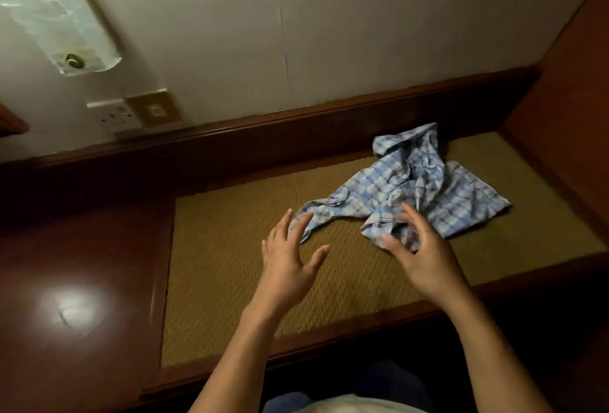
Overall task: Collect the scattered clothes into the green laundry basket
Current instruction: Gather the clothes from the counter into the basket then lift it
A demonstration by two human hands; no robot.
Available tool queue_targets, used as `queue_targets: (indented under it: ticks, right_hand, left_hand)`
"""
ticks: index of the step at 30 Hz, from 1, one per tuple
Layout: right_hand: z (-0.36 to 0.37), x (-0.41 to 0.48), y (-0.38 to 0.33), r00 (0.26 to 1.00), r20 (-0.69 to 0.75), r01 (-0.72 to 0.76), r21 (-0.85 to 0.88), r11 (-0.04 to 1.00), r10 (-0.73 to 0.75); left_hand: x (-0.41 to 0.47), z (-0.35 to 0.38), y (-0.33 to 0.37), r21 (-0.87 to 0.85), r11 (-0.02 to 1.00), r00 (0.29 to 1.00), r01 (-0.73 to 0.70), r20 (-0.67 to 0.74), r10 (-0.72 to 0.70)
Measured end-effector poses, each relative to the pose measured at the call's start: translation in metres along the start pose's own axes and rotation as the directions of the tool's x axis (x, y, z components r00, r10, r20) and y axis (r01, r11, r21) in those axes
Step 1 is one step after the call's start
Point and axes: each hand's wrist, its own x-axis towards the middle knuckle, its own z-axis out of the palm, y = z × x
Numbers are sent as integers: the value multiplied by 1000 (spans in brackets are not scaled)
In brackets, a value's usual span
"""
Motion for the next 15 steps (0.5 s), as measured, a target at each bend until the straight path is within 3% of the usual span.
queue_targets:
  ticks: [6, 15]
  right_hand:
    - [-23, 21, 28, 992, -93, -83, 31, 996, 85]
    - [-74, 105, 70, 989, -30, -140, 94, 986, 143]
  left_hand:
    - [55, 29, 7, 1, 999, 996, -33, 82, 33]
    - [125, 86, 39, 68, 996, 977, 51, 205, -64]
